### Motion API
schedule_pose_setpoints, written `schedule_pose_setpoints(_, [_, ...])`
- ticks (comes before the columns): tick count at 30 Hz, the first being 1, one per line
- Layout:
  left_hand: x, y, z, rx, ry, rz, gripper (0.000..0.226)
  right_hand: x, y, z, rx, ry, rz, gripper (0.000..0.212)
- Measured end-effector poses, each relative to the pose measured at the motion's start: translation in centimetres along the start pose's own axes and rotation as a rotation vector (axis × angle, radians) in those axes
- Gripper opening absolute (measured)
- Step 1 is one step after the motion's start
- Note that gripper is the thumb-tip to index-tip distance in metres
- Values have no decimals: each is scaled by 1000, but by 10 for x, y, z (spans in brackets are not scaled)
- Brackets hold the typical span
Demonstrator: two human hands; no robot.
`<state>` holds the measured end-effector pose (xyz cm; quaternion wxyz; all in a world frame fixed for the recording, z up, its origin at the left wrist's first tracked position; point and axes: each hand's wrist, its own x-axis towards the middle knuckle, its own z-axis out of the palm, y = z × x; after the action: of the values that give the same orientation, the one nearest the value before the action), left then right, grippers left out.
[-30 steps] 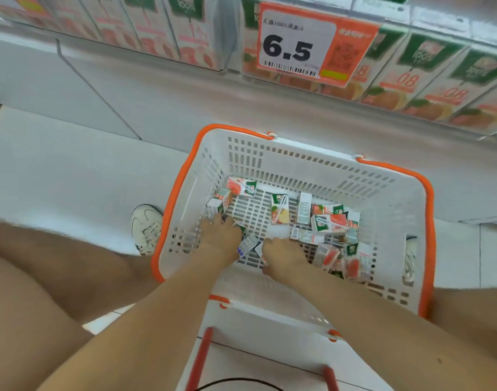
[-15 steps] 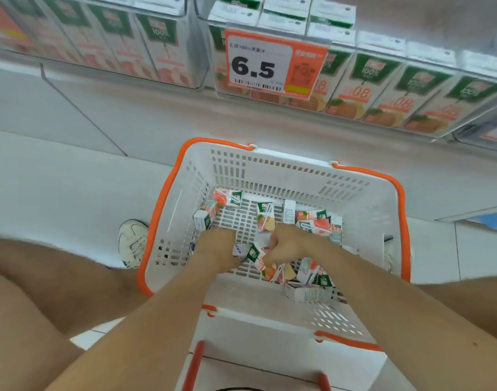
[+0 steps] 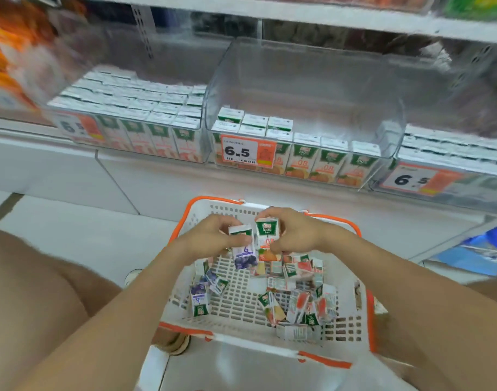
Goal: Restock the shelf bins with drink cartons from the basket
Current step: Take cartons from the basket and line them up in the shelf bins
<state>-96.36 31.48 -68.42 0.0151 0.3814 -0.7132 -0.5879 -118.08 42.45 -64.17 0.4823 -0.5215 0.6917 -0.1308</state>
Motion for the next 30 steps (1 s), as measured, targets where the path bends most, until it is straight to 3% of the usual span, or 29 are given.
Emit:
schedule_pose_setpoints(8, [-31, 121, -40, 93, 71, 228, 29, -61, -83, -55, -197, 387, -195, 15])
schedule_pose_setpoints(9, [-33, 136, -42, 81, 87, 263, 30, -68, -90, -65, -205, 438, -221, 14])
schedule_pose_setpoints(13, [-41, 189, -50, 112, 169, 410, 22, -90, -113, -107, -153, 629, -323, 49])
schedule_pose_setpoints(16, [-32, 214, -53, 141, 261, 500, 20, -95, -124, -133, -254, 738, -344, 57])
schedule_pose_setpoints(20, [-8, 217, -47, 193, 498, 549, 23, -81, -118, -142, -147, 870, -295, 57])
schedule_pose_setpoints(27, [18, 219, -26, 32, 643, 511, 28, -71, -102, -153, 72, 912, -164, 46])
schedule_pose_setpoints(30, [20, 223, -23, 43, 731, 497, 34, -72, -91, -159, -11, 999, -178, 36])
